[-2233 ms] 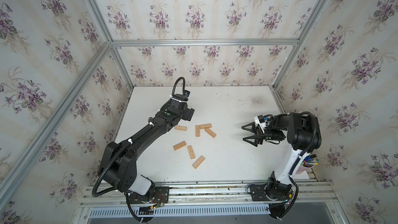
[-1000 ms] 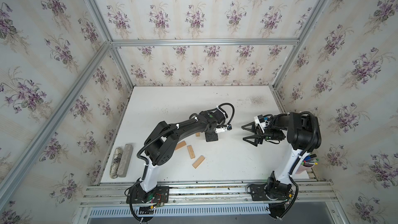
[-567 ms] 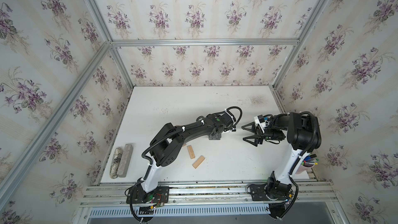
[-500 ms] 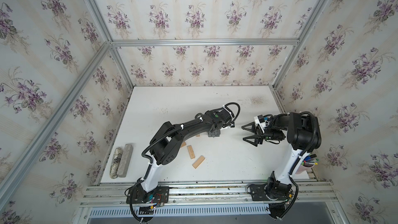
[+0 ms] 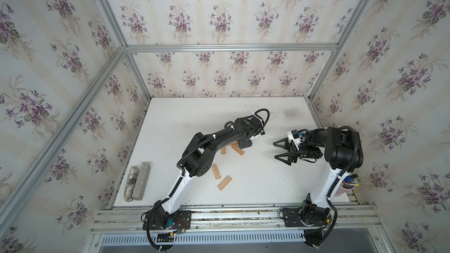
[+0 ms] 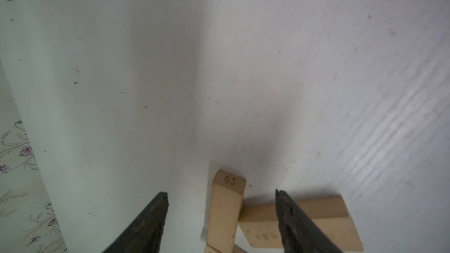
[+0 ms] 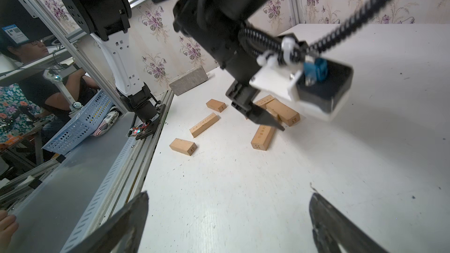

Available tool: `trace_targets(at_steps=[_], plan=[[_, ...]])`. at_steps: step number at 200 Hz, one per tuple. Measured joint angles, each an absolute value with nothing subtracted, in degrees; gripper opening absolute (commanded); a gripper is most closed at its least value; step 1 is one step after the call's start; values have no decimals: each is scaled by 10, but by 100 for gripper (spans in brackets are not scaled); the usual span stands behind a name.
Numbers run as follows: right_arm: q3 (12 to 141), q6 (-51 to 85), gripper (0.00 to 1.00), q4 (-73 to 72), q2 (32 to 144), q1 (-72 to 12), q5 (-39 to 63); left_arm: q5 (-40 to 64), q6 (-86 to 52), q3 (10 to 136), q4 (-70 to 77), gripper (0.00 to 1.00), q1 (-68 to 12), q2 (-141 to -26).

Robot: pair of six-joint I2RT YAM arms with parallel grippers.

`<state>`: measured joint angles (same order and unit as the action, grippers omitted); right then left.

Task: Assemble the number 8 with building blocks
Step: Assemble the building block at the center of the board.

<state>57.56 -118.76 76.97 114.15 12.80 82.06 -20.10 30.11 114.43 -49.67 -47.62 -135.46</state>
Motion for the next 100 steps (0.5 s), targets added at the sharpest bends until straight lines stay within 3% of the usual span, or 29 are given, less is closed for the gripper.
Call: trace_targets(at_steps=[100], plan=[[576, -1188, 100, 770, 1141, 128, 821, -243, 307, 1121, -483, 74, -477, -1354]])
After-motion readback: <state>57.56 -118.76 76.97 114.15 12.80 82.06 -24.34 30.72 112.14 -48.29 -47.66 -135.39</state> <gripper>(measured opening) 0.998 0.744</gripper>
